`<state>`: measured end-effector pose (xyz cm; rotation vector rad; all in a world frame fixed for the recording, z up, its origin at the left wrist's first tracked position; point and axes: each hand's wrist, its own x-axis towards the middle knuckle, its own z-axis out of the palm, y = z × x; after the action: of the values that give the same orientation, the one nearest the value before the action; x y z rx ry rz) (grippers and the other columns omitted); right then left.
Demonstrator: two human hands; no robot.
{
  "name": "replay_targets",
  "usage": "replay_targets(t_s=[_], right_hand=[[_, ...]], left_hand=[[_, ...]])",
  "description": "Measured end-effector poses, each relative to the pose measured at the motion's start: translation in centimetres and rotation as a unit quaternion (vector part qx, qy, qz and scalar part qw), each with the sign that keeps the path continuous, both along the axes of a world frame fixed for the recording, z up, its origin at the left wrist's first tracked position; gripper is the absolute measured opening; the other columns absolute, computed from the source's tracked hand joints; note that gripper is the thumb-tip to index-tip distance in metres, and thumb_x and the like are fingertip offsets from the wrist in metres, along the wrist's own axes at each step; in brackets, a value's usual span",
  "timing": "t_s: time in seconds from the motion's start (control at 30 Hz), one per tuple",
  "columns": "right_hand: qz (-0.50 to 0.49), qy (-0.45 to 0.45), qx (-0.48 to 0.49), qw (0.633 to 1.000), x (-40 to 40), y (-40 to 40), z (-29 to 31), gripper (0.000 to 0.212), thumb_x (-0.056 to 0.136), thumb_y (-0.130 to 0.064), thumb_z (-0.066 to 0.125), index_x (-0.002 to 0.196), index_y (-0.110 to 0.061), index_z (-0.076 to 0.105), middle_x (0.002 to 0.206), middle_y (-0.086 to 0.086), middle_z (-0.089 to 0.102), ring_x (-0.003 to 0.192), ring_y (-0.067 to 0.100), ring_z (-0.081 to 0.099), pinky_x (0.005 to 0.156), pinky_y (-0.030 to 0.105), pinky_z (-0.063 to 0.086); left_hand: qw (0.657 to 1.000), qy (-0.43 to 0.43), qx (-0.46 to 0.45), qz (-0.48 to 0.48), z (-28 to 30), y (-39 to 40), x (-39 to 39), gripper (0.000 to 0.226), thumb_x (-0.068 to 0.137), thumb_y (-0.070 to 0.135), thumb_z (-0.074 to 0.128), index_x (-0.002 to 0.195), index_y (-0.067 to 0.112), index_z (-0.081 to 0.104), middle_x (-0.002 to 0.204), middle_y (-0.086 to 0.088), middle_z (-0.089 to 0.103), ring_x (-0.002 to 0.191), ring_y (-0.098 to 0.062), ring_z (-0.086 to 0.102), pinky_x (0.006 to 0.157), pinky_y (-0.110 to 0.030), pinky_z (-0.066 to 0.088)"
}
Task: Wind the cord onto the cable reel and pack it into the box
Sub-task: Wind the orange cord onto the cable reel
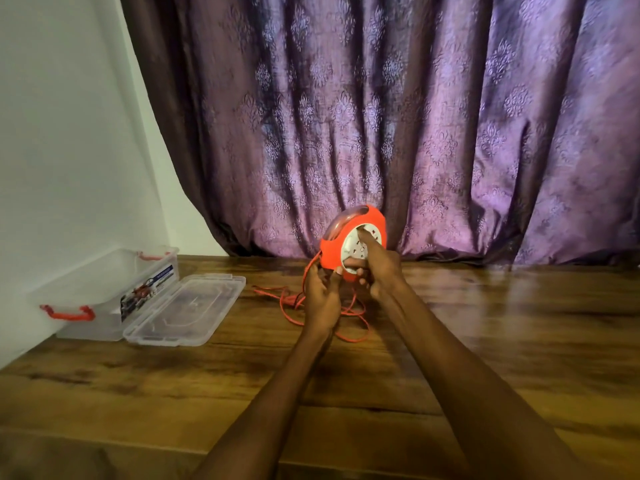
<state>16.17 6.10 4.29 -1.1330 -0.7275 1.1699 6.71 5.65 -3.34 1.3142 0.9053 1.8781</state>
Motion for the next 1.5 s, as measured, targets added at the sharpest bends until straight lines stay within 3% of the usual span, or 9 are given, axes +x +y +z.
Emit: replay_targets(t_s=[0.2,0.3,0.5,0.73,0.83,1.0,1.1,1.27,1.5], right_hand=[[-0.013,-0.204,0.085,0.975,0.3,0.6,-2.2,0.040,0.089,-0.050,0.063,0.085,-0.010,0.068,0.061,0.005,0.072,0.037,0.013,0.050,0.041,0.024,0.044],[-0.110,-0.547,0.184,0.809,1.8,0.8,-2.1,0.026,0.087,-0.046,0.062,0.101,-0.025,0.070,0.094,-0.002,0.073,0.086,0.026,0.067,0.072,0.037,0.054],[0.050,-0.807,0.400,0.431,4.3,1.5,0.2,0.053,0.083,-0.020,0.068,0.131,-0.037,0.056,0.142,0.009,0.047,0.118,0.033,0.055,0.080,0.041,0.053],[0.015,-0.912,0.348,0.218,4.7,1.3,0.7,0.056,0.092,-0.029,0.052,0.142,-0.049,0.038,0.132,0.016,0.055,0.103,0.033,0.060,0.084,0.041,0.045],[-0.018,-0.899,0.281,0.335,4.0,1.2,0.4,0.061,0.084,-0.050,0.058,0.142,-0.048,0.038,0.114,0.011,0.067,0.092,0.033,0.067,0.074,0.038,0.049],[-0.086,-0.643,0.094,0.755,1.5,0.5,-0.8,0.072,0.067,-0.061,0.063,0.135,-0.046,0.045,0.118,0.011,0.068,0.106,0.036,0.065,0.085,0.040,0.051],[-0.007,-0.300,0.040,0.953,0.1,0.2,-1.2,0.050,0.075,-0.041,0.073,0.121,-0.026,0.062,0.101,0.013,0.071,0.077,0.028,0.069,0.066,0.038,0.056],[0.047,0.023,-0.043,0.998,-0.1,0.3,-2.1,0.033,0.095,-0.038,0.059,0.101,-0.005,0.058,0.047,0.009,0.059,0.027,0.007,0.039,0.031,0.016,0.040],[0.020,-0.201,0.032,0.979,1.8,-0.2,-2.1,0.029,0.092,-0.029,0.063,0.090,-0.001,0.068,0.062,0.013,0.072,0.043,0.023,0.056,0.048,0.031,0.051]], left_hand=[[0.997,-0.075,-0.032,0.011,0.5,0.5,-1.5,0.040,0.097,0.005,0.059,0.137,0.004,0.052,0.126,-0.012,0.068,0.116,-0.029,0.065,0.104,-0.044,0.050],[0.991,-0.117,-0.063,0.010,0.8,1.0,-2.4,0.041,0.097,0.005,0.058,0.137,0.000,0.051,0.133,-0.022,0.062,0.125,-0.040,0.058,0.108,-0.054,0.045],[0.983,-0.145,-0.109,-0.037,1.2,1.3,-4.0,0.021,0.096,0.009,0.057,0.117,0.008,0.063,0.110,-0.015,0.070,0.097,-0.028,0.065,0.093,-0.054,0.053],[0.994,-0.053,-0.085,-0.054,1.0,0.7,-3.2,0.024,0.096,0.008,0.058,0.120,0.003,0.058,0.106,-0.013,0.062,0.098,-0.025,0.057,0.098,-0.055,0.047],[0.997,-0.031,-0.054,-0.051,0.9,0.4,-2.4,0.033,0.096,0.003,0.058,0.129,0.002,0.054,0.112,-0.015,0.063,0.100,-0.024,0.059,0.094,-0.047,0.049],[1.000,0.014,-0.018,-0.004,0.2,-0.2,-0.8,0.042,0.095,0.003,0.061,0.135,0.008,0.049,0.118,-0.011,0.065,0.100,-0.012,0.063,0.091,-0.020,0.050],[0.998,0.064,-0.002,0.014,-0.5,-0.1,-0.5,0.038,0.095,0.003,0.061,0.132,0.006,0.052,0.120,-0.013,0.065,0.105,-0.016,0.061,0.098,-0.026,0.047],[0.997,0.069,-0.005,0.038,-1.0,0.1,-0.6,0.030,0.095,0.006,0.062,0.124,0.000,0.059,0.107,-0.012,0.070,0.094,-0.019,0.066,0.082,-0.012,0.047],[0.998,-0.021,-0.056,-0.005,-0.9,1.0,-1.6,0.034,0.095,0.008,0.062,0.129,0.010,0.060,0.109,-0.013,0.073,0.096,-0.025,0.069,0.089,-0.044,0.056]])
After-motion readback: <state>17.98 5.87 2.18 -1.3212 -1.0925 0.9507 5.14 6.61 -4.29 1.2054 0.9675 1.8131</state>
